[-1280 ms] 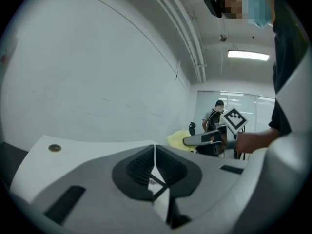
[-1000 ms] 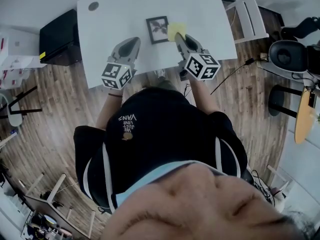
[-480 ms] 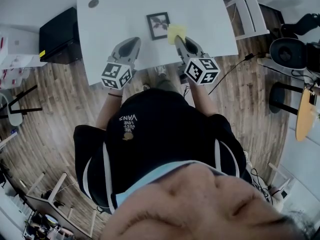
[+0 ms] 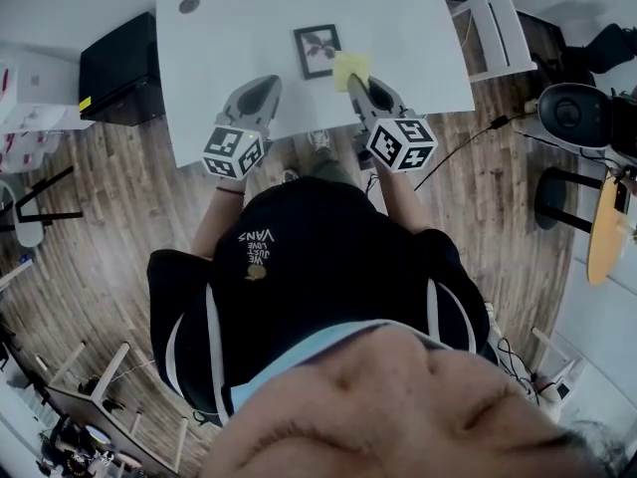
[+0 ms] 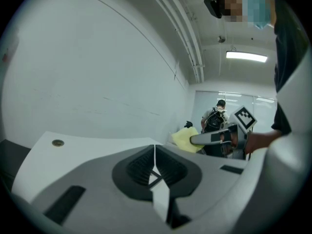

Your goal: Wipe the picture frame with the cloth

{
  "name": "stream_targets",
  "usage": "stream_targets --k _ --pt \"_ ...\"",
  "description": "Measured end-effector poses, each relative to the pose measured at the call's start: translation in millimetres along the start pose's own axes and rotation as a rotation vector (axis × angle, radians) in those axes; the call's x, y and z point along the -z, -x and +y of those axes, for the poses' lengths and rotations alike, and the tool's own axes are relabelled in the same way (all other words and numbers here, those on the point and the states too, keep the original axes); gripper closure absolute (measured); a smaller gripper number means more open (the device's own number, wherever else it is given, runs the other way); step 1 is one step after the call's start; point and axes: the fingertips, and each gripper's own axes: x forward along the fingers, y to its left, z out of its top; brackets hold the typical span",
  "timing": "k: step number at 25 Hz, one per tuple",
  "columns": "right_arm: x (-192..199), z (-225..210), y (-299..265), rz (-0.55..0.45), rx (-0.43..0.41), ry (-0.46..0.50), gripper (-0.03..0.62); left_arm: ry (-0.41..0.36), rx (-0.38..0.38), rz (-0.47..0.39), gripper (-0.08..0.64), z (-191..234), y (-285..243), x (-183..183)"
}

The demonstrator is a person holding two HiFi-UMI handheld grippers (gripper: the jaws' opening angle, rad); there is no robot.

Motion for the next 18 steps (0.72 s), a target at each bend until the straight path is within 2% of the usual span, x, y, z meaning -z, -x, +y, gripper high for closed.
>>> stream_targets --k 18 --pt "0.3 -0.4 -2.5 0.006 0.002 0.005 0.546 0.003 0.003 0.004 0.541 -0.3 -1.3 2.3"
